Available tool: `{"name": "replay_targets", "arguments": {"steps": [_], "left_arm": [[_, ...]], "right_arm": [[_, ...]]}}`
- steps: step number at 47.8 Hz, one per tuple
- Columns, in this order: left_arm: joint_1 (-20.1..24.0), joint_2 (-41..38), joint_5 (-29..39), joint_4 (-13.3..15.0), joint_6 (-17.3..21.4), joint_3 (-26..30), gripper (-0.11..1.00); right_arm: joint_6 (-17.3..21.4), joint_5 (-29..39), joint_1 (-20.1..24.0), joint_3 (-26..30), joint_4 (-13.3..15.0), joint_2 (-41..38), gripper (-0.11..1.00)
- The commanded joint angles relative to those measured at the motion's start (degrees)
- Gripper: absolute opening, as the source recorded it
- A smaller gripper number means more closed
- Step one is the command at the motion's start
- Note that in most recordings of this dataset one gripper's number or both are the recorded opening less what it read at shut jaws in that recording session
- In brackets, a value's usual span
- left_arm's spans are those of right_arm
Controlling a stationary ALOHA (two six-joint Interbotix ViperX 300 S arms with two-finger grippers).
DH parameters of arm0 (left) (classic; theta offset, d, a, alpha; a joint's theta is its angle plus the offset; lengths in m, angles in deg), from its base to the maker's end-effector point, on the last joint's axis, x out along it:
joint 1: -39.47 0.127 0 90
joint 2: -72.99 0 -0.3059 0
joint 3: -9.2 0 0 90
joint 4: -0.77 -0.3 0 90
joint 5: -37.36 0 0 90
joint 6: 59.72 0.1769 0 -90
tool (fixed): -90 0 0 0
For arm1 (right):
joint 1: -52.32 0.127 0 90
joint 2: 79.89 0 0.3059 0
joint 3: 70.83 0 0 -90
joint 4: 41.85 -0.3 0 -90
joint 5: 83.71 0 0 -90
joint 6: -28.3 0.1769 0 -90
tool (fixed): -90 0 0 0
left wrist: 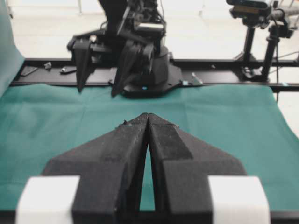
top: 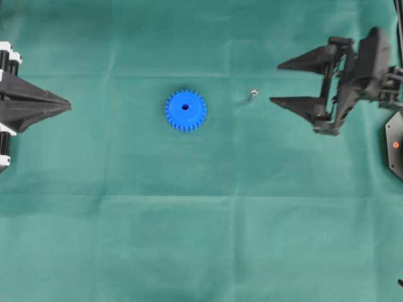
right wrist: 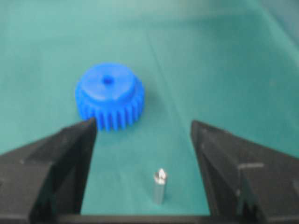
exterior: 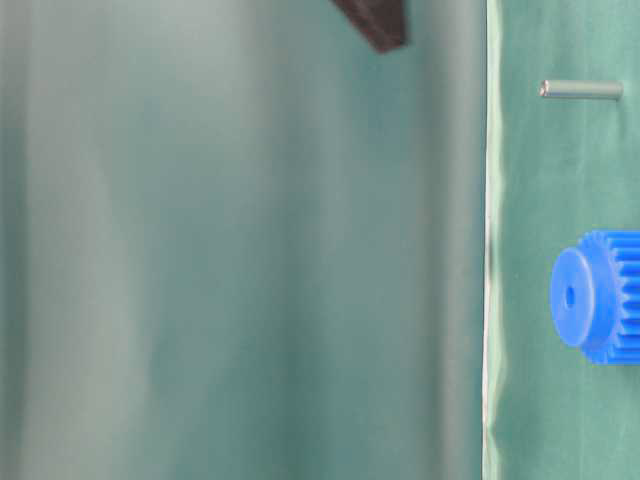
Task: Insert the shaft placed at a random location into the center hole of the medium gear at another random location.
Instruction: 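Move the right gripper left and lower it over the silver shaft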
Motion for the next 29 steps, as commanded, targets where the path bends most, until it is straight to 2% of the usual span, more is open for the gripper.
{"name": "replay_targets", "arguments": {"steps": [1, 14, 29], "left_arm": [[-0.1, -0.4, -0.3, -0.1, 0.0, 1.4, 0.00], [-0.1, -0.4, -0.2, -0.1, 0.0, 1.4, 0.00], [-0.1, -0.5, -0.2, -0.1, -0.1, 1.3, 0.00]], "right_arm": [[-1.0, -3.5, -0.8, 1.3, -0.1, -3.9, 0.79], [-1.0, -9.5, -2.2, 2.7, -0.5, -14.4, 0.80], [-1.0, -10.8, -2.3, 5.1, -0.6, -21.5, 0.79]]}}
